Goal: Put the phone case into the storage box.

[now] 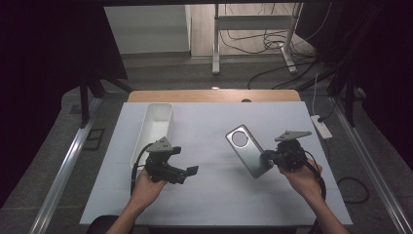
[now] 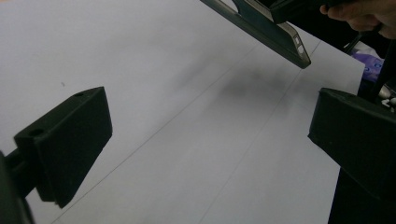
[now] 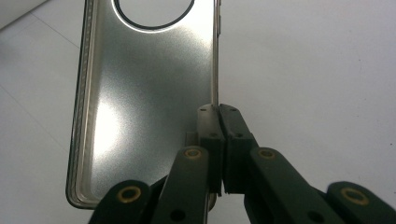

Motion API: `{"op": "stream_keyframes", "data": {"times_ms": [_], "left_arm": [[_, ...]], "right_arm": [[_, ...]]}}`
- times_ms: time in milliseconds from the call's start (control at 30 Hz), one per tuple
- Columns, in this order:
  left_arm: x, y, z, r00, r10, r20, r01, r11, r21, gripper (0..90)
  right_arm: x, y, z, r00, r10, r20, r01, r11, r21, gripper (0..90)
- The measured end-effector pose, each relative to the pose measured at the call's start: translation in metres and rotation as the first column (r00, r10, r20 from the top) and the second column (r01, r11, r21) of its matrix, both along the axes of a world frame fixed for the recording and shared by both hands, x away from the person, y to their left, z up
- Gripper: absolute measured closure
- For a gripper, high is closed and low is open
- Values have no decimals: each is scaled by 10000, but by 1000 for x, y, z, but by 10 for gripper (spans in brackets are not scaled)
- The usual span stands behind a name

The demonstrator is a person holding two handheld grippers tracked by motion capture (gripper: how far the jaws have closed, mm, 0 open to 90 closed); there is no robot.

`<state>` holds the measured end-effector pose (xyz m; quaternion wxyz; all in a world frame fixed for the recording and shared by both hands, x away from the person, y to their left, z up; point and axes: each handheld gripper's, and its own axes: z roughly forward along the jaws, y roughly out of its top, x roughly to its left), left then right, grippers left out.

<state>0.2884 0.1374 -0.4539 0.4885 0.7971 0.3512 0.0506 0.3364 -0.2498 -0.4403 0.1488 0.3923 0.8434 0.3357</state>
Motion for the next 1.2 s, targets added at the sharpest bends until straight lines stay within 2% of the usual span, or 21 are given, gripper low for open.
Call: {"op": "stream_keyframes", "data": {"times_ms": [567,800,933,1200], "left_arm": [[19,-26,-2,9987,-492,-147,491,9988,-87,4],[25,-37,-4,9967,-732,-362,722,9970,-278,3],[28,-43,-4,9953,-826,-507,819,9965,-161,2],[33,-49,-7,9921,-994,-768,973,9948,-307,1]], "right_arm": [[-2,9,1,9998,189,40,-191,9994,280,885],[-5,18,0,9991,407,71,-409,9987,294,885],[-6,23,-1,9987,507,80,-510,9980,360,885],[-10,34,-2,9974,708,120,-712,9968,375,885]]}}
